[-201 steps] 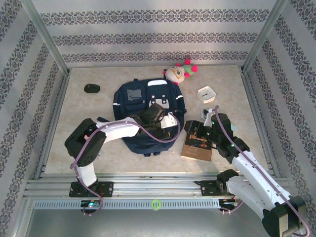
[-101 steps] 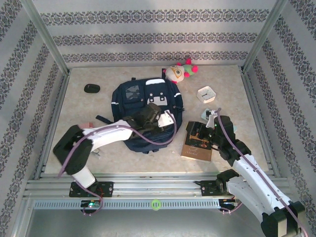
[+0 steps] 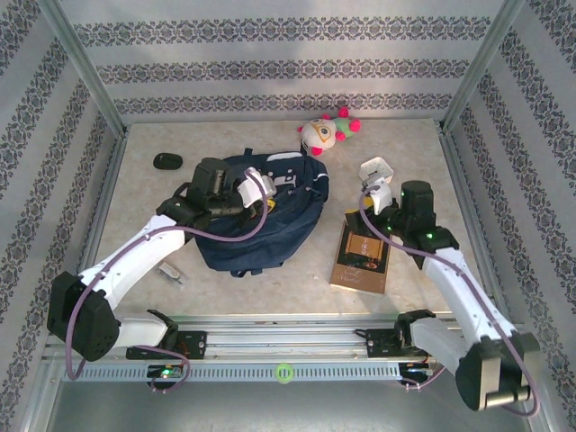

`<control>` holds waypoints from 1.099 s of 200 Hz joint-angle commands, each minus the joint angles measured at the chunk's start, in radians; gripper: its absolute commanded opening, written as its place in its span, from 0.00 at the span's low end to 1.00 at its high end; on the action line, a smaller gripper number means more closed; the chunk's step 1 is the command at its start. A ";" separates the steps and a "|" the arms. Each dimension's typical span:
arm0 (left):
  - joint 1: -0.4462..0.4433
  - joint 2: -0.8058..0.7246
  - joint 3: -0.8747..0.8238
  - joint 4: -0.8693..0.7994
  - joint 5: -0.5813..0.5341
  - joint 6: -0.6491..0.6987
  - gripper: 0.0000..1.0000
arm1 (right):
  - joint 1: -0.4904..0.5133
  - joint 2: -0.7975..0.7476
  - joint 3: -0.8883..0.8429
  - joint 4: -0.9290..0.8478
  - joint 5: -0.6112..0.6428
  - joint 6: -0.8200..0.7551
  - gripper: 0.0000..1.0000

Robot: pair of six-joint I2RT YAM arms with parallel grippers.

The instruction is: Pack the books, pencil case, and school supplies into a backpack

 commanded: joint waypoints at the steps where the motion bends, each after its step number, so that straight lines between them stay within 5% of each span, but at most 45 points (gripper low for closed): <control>1: 0.045 -0.038 0.072 0.015 0.157 -0.005 0.00 | -0.004 0.091 0.035 -0.039 -0.185 -0.276 0.62; 112: 0.136 -0.044 0.102 0.090 0.293 -0.076 0.00 | 0.064 0.503 0.157 0.203 -0.337 -0.315 0.59; 152: 0.140 -0.036 0.110 0.112 0.309 -0.089 0.00 | 0.089 0.561 0.242 0.132 -0.337 -0.370 0.58; 169: 0.142 -0.035 0.107 0.137 0.309 -0.101 0.00 | 0.088 0.561 0.252 0.121 -0.363 -0.376 0.49; 195: 0.142 -0.030 0.097 0.152 0.281 -0.105 0.00 | 0.078 0.561 0.258 0.122 -0.372 -0.345 0.21; 220: 0.142 -0.040 0.083 0.151 0.178 -0.096 0.00 | 0.066 0.539 0.243 0.114 -0.376 -0.314 0.10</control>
